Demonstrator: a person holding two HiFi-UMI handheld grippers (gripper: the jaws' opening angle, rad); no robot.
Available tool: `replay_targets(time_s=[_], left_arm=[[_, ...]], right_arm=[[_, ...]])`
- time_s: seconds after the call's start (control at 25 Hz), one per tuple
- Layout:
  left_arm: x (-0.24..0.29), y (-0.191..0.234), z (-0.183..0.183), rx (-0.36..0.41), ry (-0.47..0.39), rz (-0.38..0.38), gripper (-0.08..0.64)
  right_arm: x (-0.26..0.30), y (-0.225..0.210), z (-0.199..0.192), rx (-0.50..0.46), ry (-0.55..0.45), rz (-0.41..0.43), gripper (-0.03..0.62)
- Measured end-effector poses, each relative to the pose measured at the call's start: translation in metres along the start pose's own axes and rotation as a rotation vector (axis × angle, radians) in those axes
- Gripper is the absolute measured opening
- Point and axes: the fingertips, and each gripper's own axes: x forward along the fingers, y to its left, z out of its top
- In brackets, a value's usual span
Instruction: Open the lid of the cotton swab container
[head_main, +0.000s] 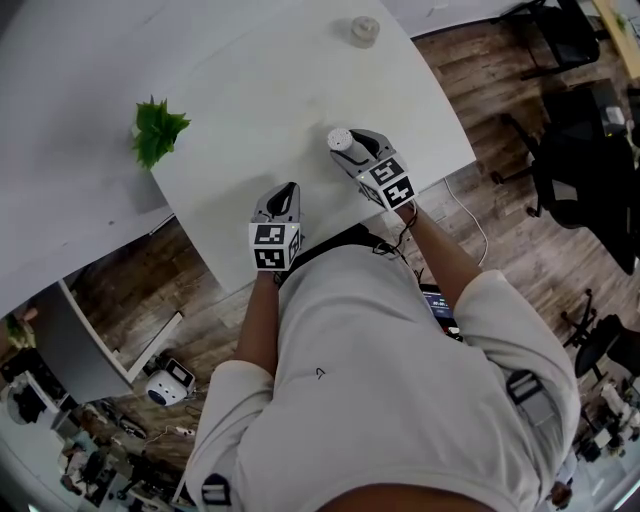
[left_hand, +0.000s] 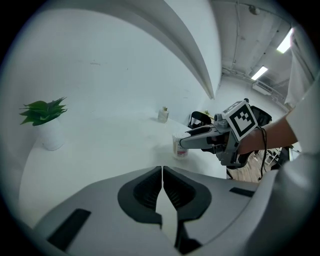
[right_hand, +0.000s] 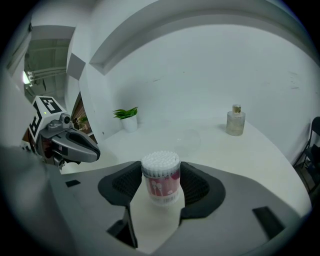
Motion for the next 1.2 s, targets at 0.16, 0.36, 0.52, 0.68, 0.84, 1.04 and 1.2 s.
replay_targets(time_s=[0.16, 0.36, 0.52, 0.68, 0.84, 1.04, 1.2], left_arm=[[-0.001, -0.012, -0.003, 0.004, -0.004, -0.001, 0.026], [-0.005, -0.025, -0.007, -0.010, -0.010, 0.008, 0.026], [-0.009, -0.035, -0.013, -0.036, -0.002, 0.019, 0.026], [-0.010, -0.038, -0.014, -0.067, -0.010, 0.036, 0.026], [-0.011, -0.043, -0.018, -0.062, 0.000, 0.014, 0.026], [-0.001, -0.059, -0.024, -0.026, 0.031, -0.071, 0.023], [0.003, -0.076, -0.026, 0.016, 0.038, -0.141, 0.023]], right_arm=[[-0.007, 0.001, -0.012, 0.002, -0.002, -0.003, 0.235], [-0.014, -0.004, -0.022, -0.001, -0.021, -0.010, 0.235], [-0.025, 0.003, -0.024, 0.024, -0.059, 0.014, 0.258], [-0.036, 0.008, -0.032, 0.045, -0.072, 0.016, 0.278], [-0.052, 0.013, -0.051, 0.075, -0.055, -0.026, 0.224], [-0.076, 0.017, -0.072, 0.095, -0.048, -0.153, -0.003], [-0.091, 0.031, -0.078, 0.142, -0.029, -0.224, -0.002]])
